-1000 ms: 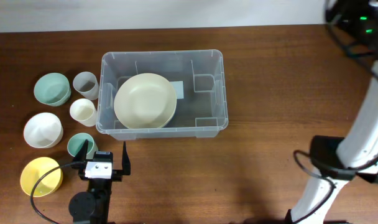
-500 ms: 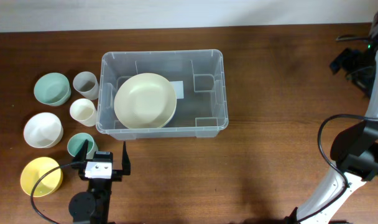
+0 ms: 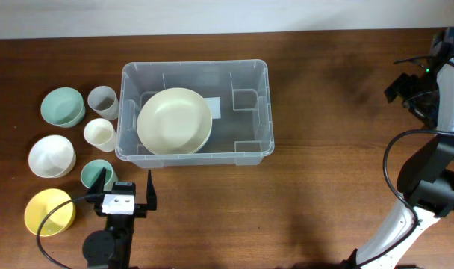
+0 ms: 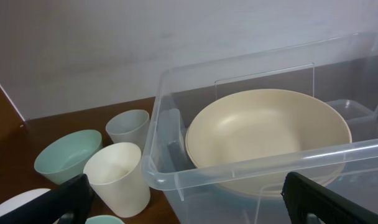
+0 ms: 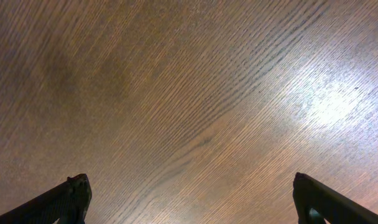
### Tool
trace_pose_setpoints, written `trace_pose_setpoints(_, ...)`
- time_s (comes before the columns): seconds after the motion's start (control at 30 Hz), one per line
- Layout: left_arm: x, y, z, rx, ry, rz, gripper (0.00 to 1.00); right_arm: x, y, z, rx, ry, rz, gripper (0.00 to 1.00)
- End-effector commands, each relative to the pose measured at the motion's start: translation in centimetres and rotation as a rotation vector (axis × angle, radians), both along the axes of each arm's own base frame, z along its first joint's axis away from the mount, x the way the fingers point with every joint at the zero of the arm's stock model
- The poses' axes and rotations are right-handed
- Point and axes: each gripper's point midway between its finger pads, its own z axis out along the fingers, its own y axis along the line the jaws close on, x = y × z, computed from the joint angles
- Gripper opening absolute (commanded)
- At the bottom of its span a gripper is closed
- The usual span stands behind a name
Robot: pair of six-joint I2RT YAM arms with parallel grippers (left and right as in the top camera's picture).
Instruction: Pack container
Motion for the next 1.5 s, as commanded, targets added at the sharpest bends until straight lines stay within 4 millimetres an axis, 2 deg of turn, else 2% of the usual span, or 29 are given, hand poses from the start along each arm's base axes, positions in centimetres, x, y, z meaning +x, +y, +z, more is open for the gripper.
trace_pose_setpoints(0.0,0.0,-0.2,0.1,0.011,-0.007,-0.016,1.00,-0.1,0.2,0.4,0.000,-0.008,-0.004,0.99)
trace_pose_setpoints(0.07,0.0,-0.2,0.6,0.013,-0.025,-0.016,1.00,-0.1,0.2,0.4,0.000,-0.008,-0.004,0.99)
trace_pose_setpoints(0.13,0.0,-0.7,2.3,0.019,-0.097,-0.046,1.00,-0.1,0.2,0.4,0.000,-0.008,-0.004,0.99)
trace_pose_setpoints(0.27,-0.9,-1.4,7.8,0.044,-0.312,-0.080,1.00,-0.1,0.2,0.4,0.000,-0.008,-0.004,0.99)
trace_pose_setpoints(0.4,-1.8,0.2,12.6,0.100,-0.403,0.018,1.00,-0.1,0.2,0.4,0.000,-0.008,-0.004,0.99)
trace_pose_setpoints(0.43,-1.8,0.7,14.3,0.136,-0.394,0.042,1.00,-0.1,0.2,0.4,0.000,-0.008,-0.004,0.99)
trace_pose_setpoints(0.57,-0.9,3.6,18.9,0.123,-0.263,0.177,1.00,-0.1,0.2,0.4,0.000,-0.008,-0.004,0.99)
trace_pose_setpoints(0.63,0.3,4.9,20.5,0.113,-0.133,0.220,1.00,-0.1,0.2,0.4,0.000,-0.008,-0.004,0.99)
trace_pose_setpoints(0.7,1.6,5.1,21.4,0.100,-0.012,0.201,1.00,-0.1,0.2,0.4,0.000,-0.008,-0.004,0.99)
trace_pose_setpoints(0.8,3.6,4.5,21.6,0.070,0.153,0.134,1.00,-0.1,0.2,0.4,0.000,-0.008,-0.004,0.99)
trace_pose_setpoints(0.87,4.5,4.8,20.7,0.055,0.254,0.133,1.00,-0.1,0.2,0.4,0.000,-0.008,-0.004,0.99)
trace_pose_setpoints(0.93,5.3,5.6,19.3,0.029,0.333,0.162,1.00,-0.1,0.2,0.4,0.000,-0.008,-0.003,0.99)
trace_pose_setpoints(0.97,5.6,6.8,18.5,-0.048,0.366,0.248,1.00,-0.1,0.2,0.4,0.000,-0.008,-0.004,0.99)
trace_pose_setpoints(1.03,4.6,10.2,16.7,-0.214,0.408,0.496,1.00,-0.1,0.2,0.4,0.000,-0.008,-0.004,0.99)
trace_pose_setpoints(1.17,0.1,16.0,14.7,-0.448,0.388,0.915,1.00,-0.1,0.2,0.4,0.000,-0.008,-0.004,0.99)
trace_pose_setpoints(1.27,-1.1,17.1,14.0,-0.547,0.376,0.978,1.00,-0.1,0.2,0.4,0.000,-0.008,-0.004,0.99)
trace_pose_setpoints(1.4,-0.5,15.9,13.1,-0.610,0.432,0.890,1.00,-0.1,0.2,0.4,0.000,-0.008,-0.004,0.99)
trace_pose_setpoints(1.47,-1.7,16.0,12.2,-0.604,0.474,0.939,1.00,-0.1,0.2,0.4,0.000,-0.008,-0.004,0.99)
